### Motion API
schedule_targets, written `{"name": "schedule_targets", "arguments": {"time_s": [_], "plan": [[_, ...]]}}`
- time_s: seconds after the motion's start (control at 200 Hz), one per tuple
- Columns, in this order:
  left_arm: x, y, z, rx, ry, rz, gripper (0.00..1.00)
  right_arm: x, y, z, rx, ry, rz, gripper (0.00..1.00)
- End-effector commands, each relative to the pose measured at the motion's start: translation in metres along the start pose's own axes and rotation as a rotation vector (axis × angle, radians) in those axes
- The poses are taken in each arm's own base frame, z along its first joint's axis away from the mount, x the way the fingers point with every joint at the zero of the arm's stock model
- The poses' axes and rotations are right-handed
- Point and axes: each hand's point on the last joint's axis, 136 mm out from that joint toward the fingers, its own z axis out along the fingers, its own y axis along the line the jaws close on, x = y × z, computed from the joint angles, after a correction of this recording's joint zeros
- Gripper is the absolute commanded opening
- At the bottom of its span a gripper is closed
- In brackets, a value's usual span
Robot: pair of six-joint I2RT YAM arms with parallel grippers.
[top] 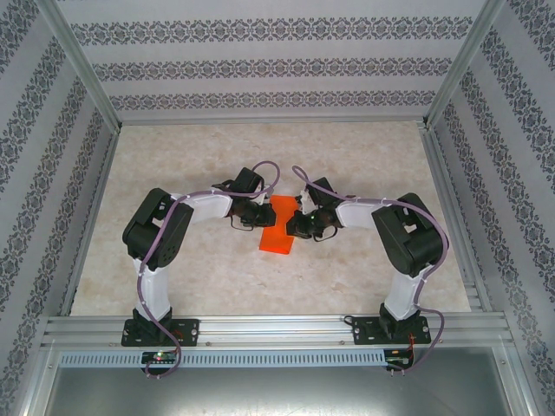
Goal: Fold a paper plane with a square sheet of paper (pick it up from the middle)
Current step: Fold the square sheet of paper in half at the center of the table.
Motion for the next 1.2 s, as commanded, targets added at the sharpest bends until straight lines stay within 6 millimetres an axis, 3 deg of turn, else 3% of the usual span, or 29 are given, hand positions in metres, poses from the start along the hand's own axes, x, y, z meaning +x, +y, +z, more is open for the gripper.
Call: {"name": "schedule_targets", "arguments": {"time_s": [0.0,0.295,0.495,0.6,0.739,0.839,0.989,1.194], "plan": [[0.055,0.066,0.017,-0.222,0.184,-0.078,0.17,0.044,-0.011,0.001,0.036,0.125,0.013,0.09],[0.055,0.067,0.018,-0.222,0.191,-0.077,0.17,0.068,-0.011,0.005,0.036,0.164,0.001,0.1],[0.055,0.068,0.019,-0.221,0.194,-0.075,0.17,0.078,-0.006,-0.006,0.042,0.161,0.002,0.1],[0.055,0.068,0.02,-0.217,0.196,-0.074,0.17,0.065,0.013,-0.012,-0.024,0.104,0.014,0.1],[0.055,0.067,0.02,-0.212,0.195,-0.075,0.17,0.033,0.043,-0.024,-0.115,-0.033,0.035,0.1],[0.057,0.067,0.019,-0.209,0.197,-0.073,0.17,0.017,0.049,-0.027,-0.127,-0.092,0.047,0.1],[0.058,0.067,0.02,-0.206,0.195,-0.073,0.17,0.013,0.049,-0.008,-0.134,-0.065,0.065,0.1],[0.06,0.068,0.02,-0.205,0.193,-0.076,0.17,0.027,0.04,0.013,-0.1,0.017,0.067,0.11]]}}
